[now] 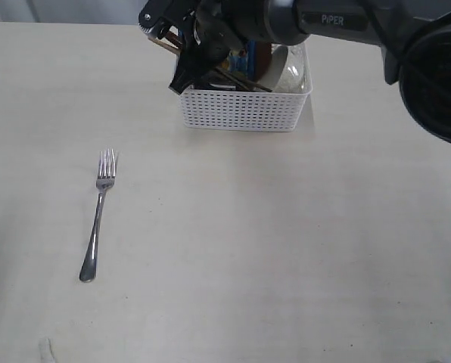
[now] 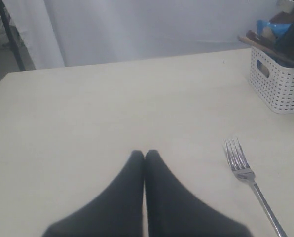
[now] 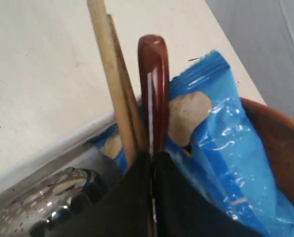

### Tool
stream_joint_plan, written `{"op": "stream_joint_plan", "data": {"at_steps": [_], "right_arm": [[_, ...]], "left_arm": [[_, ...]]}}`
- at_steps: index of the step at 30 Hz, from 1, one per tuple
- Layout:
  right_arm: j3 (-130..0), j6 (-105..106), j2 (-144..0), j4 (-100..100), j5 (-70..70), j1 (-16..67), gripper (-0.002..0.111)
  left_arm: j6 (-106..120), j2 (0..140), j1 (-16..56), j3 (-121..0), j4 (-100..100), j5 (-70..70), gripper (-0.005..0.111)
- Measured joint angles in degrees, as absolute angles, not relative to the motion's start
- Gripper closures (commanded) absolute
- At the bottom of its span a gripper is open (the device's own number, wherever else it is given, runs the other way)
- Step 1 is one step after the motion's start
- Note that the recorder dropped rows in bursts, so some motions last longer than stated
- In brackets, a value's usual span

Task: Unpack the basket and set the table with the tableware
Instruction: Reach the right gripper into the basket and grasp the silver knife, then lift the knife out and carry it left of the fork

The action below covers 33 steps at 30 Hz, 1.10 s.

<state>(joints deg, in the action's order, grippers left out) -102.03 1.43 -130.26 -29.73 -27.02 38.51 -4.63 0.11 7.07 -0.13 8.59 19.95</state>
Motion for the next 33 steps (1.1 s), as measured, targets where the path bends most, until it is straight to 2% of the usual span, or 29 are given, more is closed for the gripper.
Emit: {"op": "stream_joint_plan", "data": {"at_steps": [25,33], "right_arm": [[-101.91,0.89,-113.27,-26.76,-33.58,38.42,0.109],[-101.91,0.73,-108.77,-13.90,-40.85,38.55,0.109]], "left_arm": [[-4.63,0.11,7.07,-0.13,8.59,19.95,0.107],[-4.63,0.11,7.07,-0.13,8.59,19.95,0.107]]}}
